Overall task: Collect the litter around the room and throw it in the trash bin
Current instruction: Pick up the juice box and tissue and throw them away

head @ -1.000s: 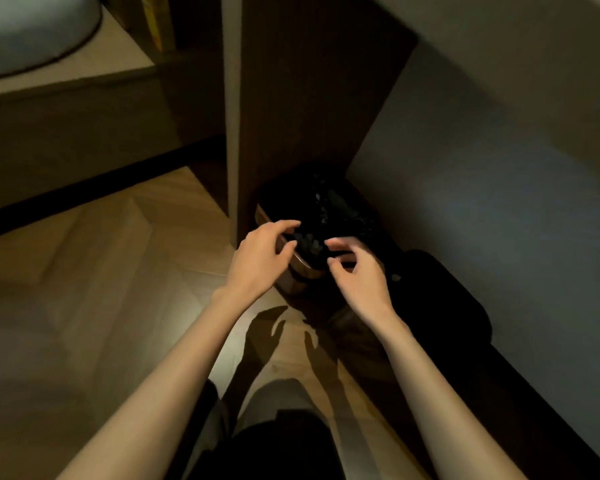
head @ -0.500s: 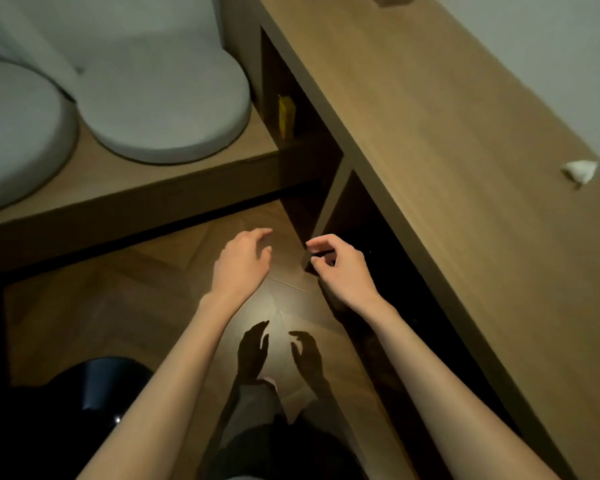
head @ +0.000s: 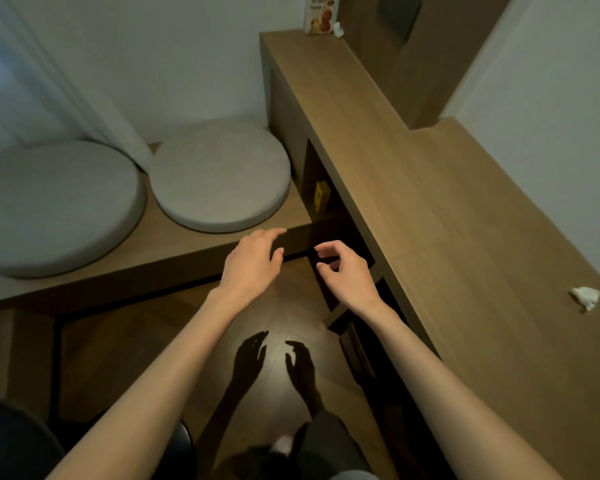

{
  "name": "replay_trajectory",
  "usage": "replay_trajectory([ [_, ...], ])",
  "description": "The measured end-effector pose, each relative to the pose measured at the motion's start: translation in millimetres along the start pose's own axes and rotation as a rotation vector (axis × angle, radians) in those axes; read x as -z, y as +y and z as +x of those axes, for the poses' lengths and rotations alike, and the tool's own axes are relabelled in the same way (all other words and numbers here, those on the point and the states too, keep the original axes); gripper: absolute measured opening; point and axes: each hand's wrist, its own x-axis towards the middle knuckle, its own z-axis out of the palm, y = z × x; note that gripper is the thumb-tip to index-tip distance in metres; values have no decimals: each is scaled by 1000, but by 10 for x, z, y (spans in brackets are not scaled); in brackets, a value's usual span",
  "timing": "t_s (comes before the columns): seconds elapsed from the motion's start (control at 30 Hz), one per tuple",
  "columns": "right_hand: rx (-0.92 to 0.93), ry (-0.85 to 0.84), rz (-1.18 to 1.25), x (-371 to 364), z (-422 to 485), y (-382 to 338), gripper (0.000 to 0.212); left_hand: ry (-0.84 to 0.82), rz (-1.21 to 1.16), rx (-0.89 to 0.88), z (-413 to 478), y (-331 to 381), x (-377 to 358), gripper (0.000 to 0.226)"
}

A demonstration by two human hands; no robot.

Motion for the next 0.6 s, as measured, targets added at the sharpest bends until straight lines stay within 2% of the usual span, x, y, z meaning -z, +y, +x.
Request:
replay_trajectory([
  [0.33, -97, 7, 11, -282, 1321, 85, 44, -63, 13, 33, 1217, -472, -95, 47],
  [0.6, -329, 13, 67, -678, 2496, 209, 47, -148, -46, 127, 2348, -970, -200, 52],
])
